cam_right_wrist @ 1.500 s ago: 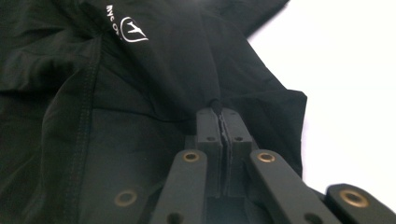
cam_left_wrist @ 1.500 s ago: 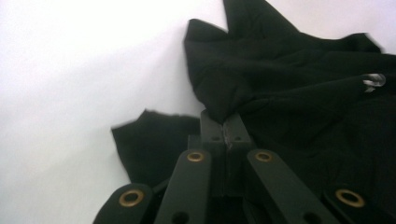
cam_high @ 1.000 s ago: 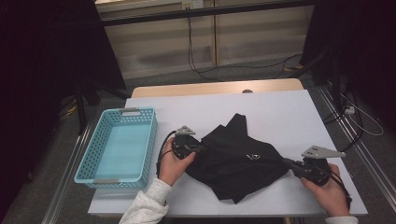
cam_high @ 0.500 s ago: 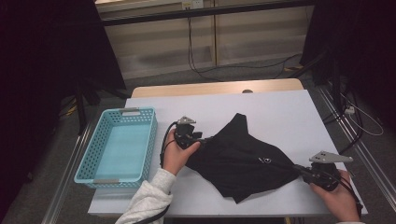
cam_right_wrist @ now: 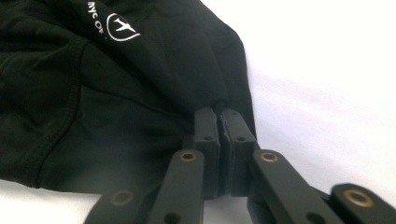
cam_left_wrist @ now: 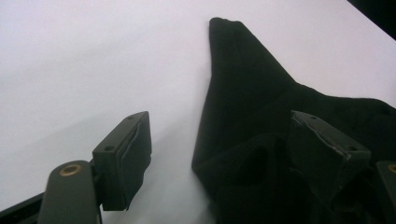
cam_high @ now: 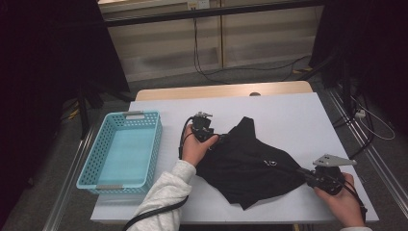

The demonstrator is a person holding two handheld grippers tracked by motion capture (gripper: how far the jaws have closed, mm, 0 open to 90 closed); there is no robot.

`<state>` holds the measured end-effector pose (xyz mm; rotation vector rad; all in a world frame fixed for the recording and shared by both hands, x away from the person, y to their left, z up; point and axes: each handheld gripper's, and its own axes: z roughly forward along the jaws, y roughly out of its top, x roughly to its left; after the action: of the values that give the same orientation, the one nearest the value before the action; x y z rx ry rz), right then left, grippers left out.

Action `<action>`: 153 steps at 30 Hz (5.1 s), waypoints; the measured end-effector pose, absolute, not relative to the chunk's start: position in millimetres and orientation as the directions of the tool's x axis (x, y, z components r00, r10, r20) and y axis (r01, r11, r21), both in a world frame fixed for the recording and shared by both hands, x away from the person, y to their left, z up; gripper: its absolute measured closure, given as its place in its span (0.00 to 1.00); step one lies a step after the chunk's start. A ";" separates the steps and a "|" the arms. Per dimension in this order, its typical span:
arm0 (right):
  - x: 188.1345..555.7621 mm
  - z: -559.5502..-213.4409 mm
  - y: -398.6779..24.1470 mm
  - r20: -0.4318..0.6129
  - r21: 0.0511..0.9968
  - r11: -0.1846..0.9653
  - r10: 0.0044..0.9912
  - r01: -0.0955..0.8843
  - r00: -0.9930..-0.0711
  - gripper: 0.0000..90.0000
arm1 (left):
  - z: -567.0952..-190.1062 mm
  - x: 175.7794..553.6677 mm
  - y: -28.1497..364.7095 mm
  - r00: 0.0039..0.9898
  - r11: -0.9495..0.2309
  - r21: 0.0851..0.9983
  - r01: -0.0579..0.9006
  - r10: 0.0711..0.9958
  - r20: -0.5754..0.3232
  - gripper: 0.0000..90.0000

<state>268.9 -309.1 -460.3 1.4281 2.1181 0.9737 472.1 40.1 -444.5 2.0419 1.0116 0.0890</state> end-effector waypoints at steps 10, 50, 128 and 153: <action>268.6 -444.7 -314.2 0.072 0.779 0.129 0.954 0.613 -0.292 0.60 | -461.3 472.1 35.2 0.685 -0.341 0.700 0.627 0.669 -0.287 0.29; 233.8 -449.4 -329.6 0.045 0.719 0.221 0.931 0.659 -0.362 0.86 | -457.9 471.6 12.5 0.730 -0.391 0.681 0.619 0.607 -0.315 0.53; 333.6 -463.5 -218.4 0.065 0.739 0.190 0.935 0.646 -0.349 0.98 | -430.5 431.7 134.0 0.665 -0.302 0.718 0.628 0.687 -0.293 0.95; 297.4 -457.8 -286.4 0.080 0.726 0.163 0.945 0.668 -0.317 0.99 | -442.6 467.3 101.6 0.642 -0.284 0.723 0.630 0.715 -0.278 0.48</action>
<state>297.4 -286.4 -457.8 1.5318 2.0529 0.9584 467.3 101.6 -442.6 1.9992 1.0509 0.1250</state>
